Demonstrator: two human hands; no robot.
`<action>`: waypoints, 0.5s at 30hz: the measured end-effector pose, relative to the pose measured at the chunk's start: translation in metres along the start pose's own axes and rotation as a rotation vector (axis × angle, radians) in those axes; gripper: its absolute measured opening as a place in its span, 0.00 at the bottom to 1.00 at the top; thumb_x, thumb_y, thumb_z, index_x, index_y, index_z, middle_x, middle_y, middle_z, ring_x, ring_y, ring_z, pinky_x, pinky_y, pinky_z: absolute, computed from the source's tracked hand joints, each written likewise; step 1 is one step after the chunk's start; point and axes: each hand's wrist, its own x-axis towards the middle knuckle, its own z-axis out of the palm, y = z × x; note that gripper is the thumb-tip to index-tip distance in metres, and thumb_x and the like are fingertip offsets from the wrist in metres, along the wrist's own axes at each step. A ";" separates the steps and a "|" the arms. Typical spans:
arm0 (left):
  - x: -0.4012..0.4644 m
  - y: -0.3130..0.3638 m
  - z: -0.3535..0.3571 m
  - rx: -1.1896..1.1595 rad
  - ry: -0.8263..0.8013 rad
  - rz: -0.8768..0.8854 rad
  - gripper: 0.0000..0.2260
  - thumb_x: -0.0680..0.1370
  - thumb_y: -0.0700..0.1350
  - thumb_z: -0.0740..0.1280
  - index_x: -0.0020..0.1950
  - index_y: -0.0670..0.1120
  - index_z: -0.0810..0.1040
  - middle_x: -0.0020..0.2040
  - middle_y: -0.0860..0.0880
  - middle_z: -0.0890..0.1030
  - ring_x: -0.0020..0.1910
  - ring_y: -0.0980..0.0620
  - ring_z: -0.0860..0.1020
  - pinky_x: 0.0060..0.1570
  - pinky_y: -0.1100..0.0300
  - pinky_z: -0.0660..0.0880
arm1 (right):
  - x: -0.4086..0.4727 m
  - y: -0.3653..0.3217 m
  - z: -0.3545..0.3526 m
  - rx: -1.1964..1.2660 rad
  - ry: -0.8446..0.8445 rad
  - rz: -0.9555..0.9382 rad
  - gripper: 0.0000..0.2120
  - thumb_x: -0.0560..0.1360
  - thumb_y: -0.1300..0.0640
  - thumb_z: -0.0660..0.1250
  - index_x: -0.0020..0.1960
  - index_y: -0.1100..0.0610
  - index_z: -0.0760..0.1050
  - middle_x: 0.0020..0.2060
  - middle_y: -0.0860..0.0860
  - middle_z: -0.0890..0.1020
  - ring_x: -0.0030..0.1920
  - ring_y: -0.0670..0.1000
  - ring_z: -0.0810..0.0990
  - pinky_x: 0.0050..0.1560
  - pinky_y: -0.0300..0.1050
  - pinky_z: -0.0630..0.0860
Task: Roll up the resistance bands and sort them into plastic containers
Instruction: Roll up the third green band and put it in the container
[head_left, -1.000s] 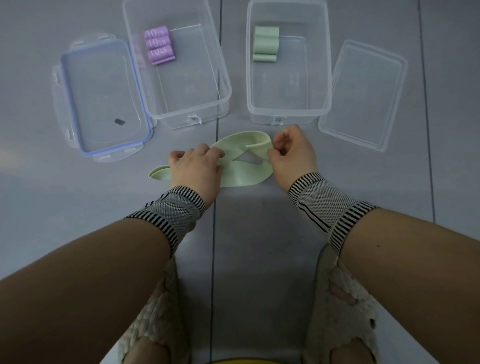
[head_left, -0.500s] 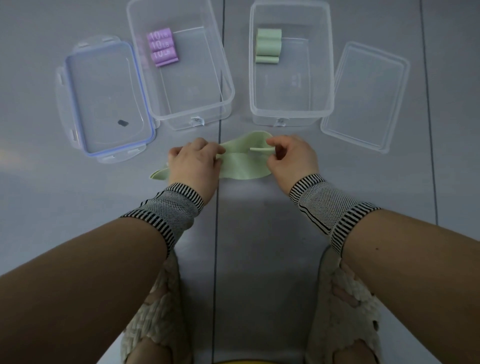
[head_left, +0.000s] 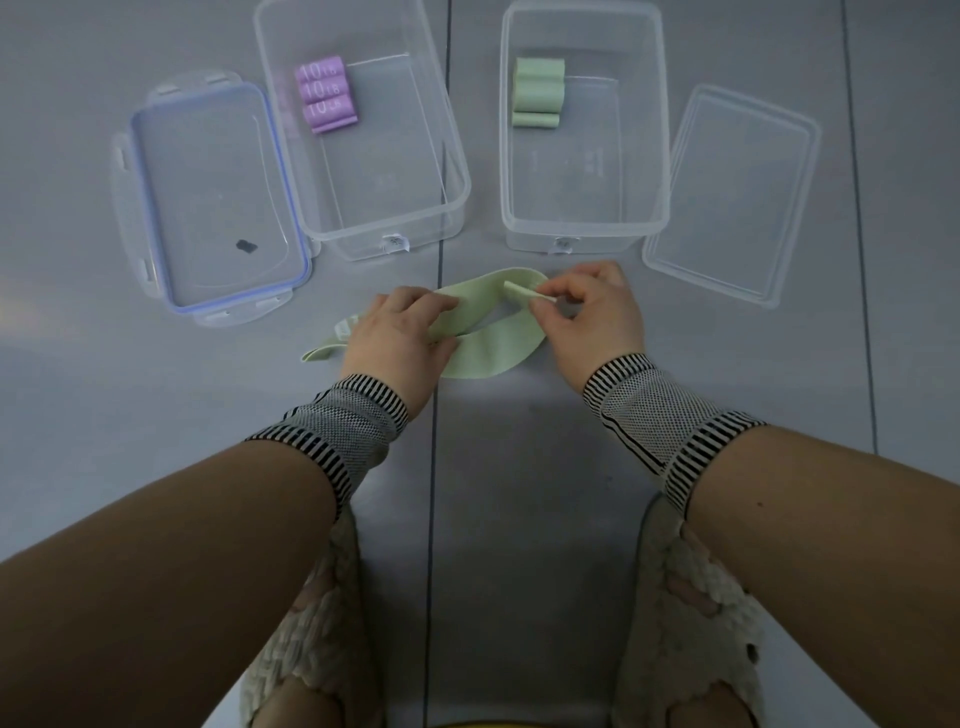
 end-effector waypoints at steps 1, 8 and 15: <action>0.000 0.000 0.000 0.008 -0.021 -0.005 0.16 0.74 0.46 0.69 0.62 0.49 0.77 0.59 0.47 0.77 0.58 0.44 0.73 0.58 0.54 0.66 | 0.000 0.000 0.000 -0.001 0.018 -0.005 0.06 0.72 0.56 0.71 0.47 0.56 0.82 0.51 0.48 0.72 0.49 0.45 0.73 0.52 0.33 0.67; 0.003 0.002 -0.004 0.027 -0.055 -0.131 0.13 0.77 0.45 0.63 0.61 0.52 0.77 0.50 0.50 0.82 0.50 0.46 0.79 0.54 0.55 0.70 | 0.001 -0.002 -0.008 0.027 0.081 -0.003 0.03 0.76 0.56 0.66 0.46 0.53 0.77 0.42 0.46 0.78 0.42 0.46 0.76 0.49 0.42 0.74; 0.001 -0.008 0.004 0.069 -0.065 -0.044 0.24 0.71 0.56 0.71 0.63 0.49 0.74 0.61 0.49 0.75 0.60 0.45 0.71 0.61 0.52 0.67 | 0.002 0.004 -0.010 0.050 0.094 0.068 0.04 0.79 0.56 0.61 0.52 0.53 0.73 0.34 0.41 0.73 0.34 0.40 0.71 0.34 0.31 0.62</action>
